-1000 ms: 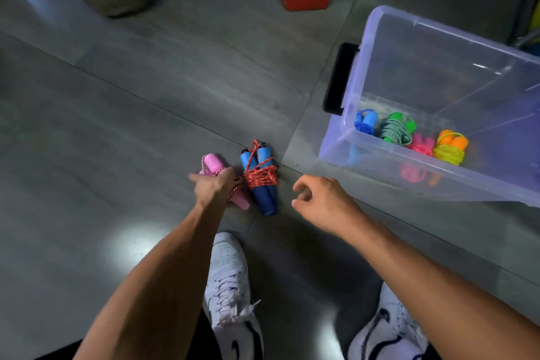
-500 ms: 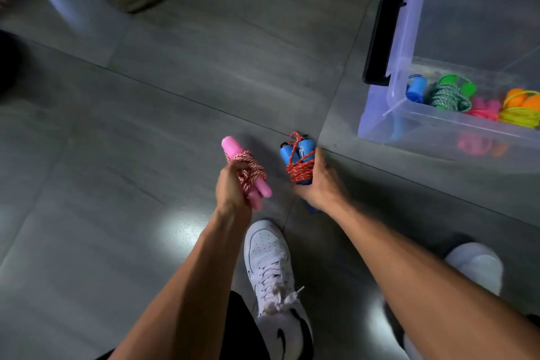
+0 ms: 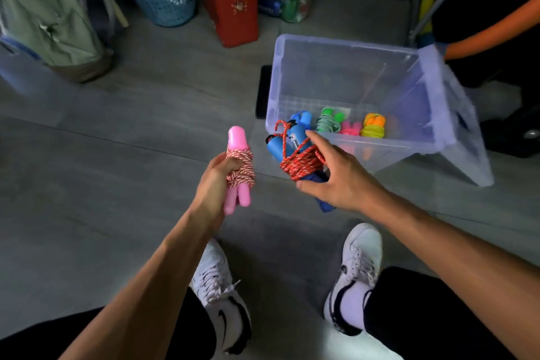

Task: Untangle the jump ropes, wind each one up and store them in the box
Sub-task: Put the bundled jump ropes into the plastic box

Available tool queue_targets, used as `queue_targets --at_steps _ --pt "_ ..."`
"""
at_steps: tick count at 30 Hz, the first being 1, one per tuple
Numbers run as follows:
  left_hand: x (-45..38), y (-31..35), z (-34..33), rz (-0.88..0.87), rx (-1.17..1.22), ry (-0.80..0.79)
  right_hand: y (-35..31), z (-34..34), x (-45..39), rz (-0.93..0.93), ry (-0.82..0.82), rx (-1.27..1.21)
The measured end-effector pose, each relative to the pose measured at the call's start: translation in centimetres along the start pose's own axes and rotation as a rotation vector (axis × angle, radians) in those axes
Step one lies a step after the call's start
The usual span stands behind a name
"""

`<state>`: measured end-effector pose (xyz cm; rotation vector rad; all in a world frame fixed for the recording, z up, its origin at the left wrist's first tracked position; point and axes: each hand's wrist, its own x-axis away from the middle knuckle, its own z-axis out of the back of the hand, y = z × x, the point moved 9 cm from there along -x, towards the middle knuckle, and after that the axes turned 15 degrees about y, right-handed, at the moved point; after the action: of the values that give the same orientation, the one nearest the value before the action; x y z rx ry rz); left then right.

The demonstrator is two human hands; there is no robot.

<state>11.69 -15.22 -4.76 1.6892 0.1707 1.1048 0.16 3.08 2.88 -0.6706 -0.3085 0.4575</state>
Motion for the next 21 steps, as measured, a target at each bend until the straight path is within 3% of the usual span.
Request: queue_targets --at_steps 3,6,11,16,19,21 --pt "2.1 2.3 -4.2 -0.068 -0.185 -0.123 1.2 5.6 0.1 -0.124 0.102 -0.149" --pt "2.6 3.9 -7.7 -0.045 -0.324 -0.123 3.8 10.0 -0.6 -0.261 0.178 -0.17" --pt "0.6 7.4 -13.9 -0.068 -0.517 -0.21 9.3 10.9 -2.8 -0.605 0.176 -0.428" --pt "-4.8 8.3 -17.7 0.011 -0.506 0.005 13.3 9.6 -8.1 -0.73 0.192 -0.443" --pt "-7.7 8.1 -18.7 -0.027 -0.543 0.127 14.9 8.2 -10.6 -0.804 0.172 -0.476" --pt "-8.7 8.2 -19.3 -0.033 -0.408 0.154 15.8 7.6 -12.4 -0.807 0.232 -0.46"
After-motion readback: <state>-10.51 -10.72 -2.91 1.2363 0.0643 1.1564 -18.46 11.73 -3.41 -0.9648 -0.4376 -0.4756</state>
